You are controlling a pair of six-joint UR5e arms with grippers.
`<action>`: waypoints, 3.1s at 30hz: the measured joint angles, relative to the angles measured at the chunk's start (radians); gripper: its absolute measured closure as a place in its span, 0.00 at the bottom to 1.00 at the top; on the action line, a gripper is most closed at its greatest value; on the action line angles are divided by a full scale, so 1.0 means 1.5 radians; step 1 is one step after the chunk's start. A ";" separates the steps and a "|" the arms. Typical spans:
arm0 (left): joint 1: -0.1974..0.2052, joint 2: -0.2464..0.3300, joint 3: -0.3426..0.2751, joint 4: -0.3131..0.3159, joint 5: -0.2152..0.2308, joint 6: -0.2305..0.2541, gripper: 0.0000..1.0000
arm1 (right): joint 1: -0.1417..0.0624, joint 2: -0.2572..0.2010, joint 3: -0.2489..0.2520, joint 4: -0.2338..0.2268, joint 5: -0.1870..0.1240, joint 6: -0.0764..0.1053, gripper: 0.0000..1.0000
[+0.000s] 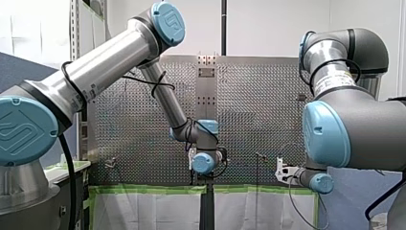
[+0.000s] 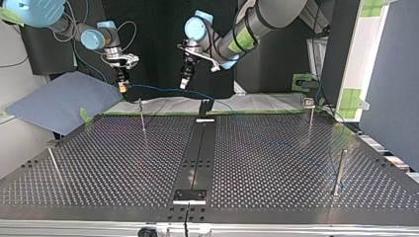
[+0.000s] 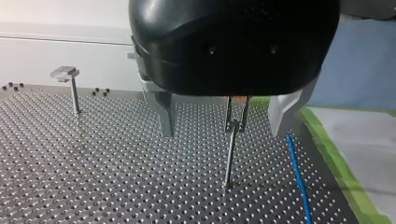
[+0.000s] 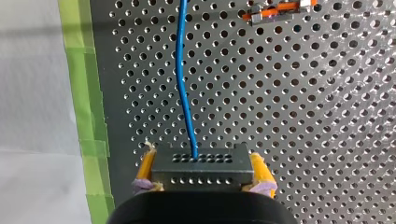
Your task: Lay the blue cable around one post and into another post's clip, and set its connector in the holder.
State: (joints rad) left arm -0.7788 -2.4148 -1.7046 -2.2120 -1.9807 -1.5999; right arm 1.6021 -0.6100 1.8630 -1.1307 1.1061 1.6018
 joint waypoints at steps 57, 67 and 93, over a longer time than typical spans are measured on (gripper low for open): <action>0.019 -0.093 0.132 -0.108 -0.025 0.004 0.17 | 0.001 0.000 0.000 0.000 0.004 0.004 1.00; 0.017 -0.092 0.132 -0.108 -0.016 0.004 0.44 | -0.002 0.000 0.000 0.000 0.010 0.004 1.00; 0.014 -0.092 0.132 -0.102 -0.020 0.004 0.99 | -0.002 0.000 0.000 0.000 0.014 0.002 1.00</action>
State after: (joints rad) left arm -0.7571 -2.5530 -1.5060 -2.3644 -2.0109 -1.5943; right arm 1.5997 -0.6100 1.8631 -1.1307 1.1276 1.6050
